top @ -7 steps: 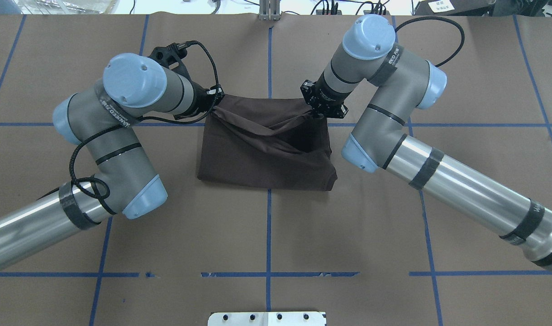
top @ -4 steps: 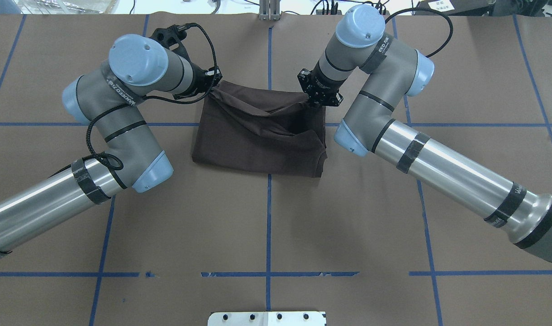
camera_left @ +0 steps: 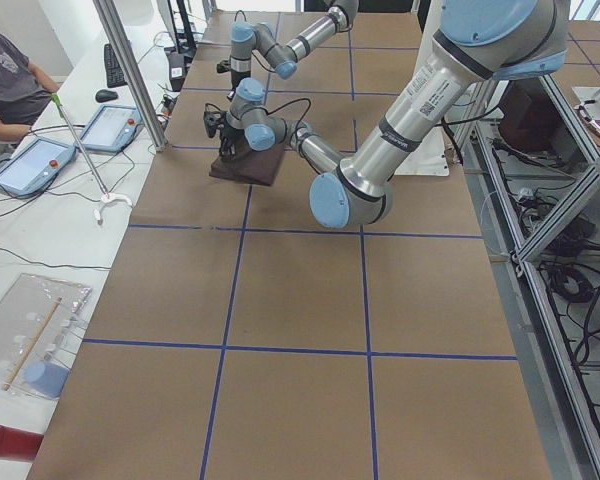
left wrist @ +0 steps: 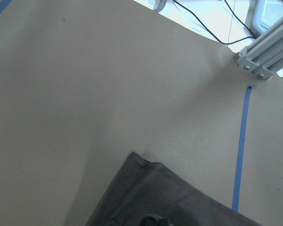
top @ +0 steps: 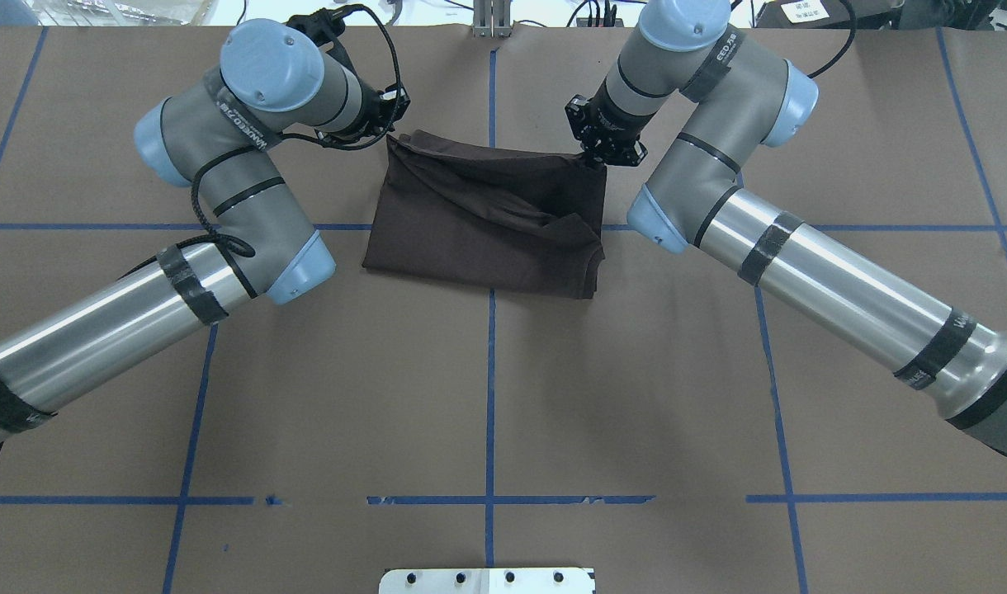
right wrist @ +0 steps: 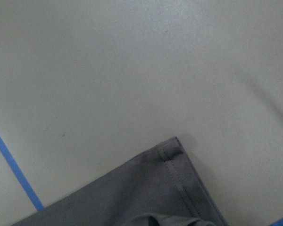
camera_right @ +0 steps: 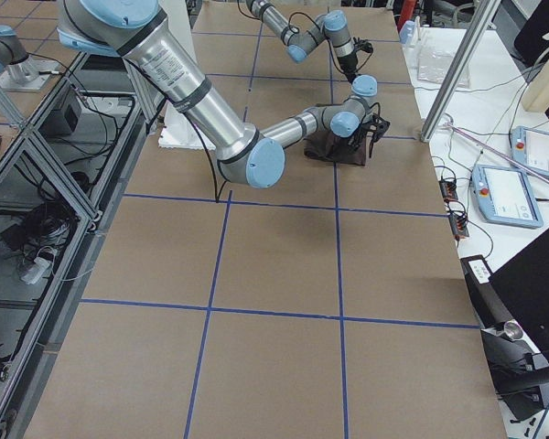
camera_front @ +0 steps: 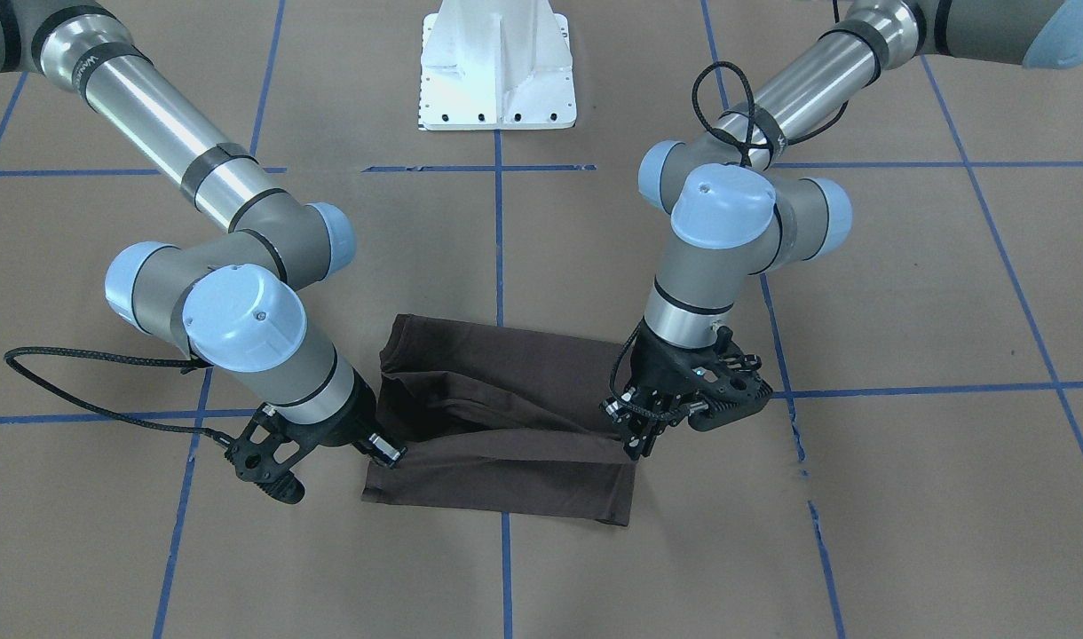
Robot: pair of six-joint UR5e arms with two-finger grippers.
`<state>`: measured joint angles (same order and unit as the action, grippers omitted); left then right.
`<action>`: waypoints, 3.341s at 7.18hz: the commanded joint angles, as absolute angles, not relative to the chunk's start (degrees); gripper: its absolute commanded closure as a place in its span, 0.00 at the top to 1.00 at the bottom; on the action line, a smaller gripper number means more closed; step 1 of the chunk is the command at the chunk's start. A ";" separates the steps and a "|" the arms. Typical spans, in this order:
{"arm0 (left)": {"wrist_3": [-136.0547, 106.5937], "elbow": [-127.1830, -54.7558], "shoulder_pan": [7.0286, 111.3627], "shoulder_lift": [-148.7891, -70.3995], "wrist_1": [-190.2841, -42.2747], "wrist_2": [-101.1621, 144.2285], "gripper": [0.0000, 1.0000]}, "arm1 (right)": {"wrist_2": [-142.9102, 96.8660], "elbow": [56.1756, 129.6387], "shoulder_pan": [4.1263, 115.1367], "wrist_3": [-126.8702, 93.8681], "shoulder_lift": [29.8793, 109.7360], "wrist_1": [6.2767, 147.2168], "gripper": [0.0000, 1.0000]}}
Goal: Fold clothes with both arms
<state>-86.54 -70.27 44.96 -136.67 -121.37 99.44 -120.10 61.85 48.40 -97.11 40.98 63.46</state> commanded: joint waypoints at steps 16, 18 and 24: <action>-72.25 -74.88 52.73 -127.35 -127.88 109.34 1.00 | -108.72 63.11 39.29 -80.86 38.93 71.02 0.70; -72.25 -74.79 52.82 -127.35 -127.88 109.34 1.00 | -109.07 63.11 39.11 -80.77 39.11 71.02 0.21; -72.33 -74.88 52.73 -127.44 -127.88 109.34 1.00 | -109.42 63.72 41.74 -79.90 38.85 70.93 0.00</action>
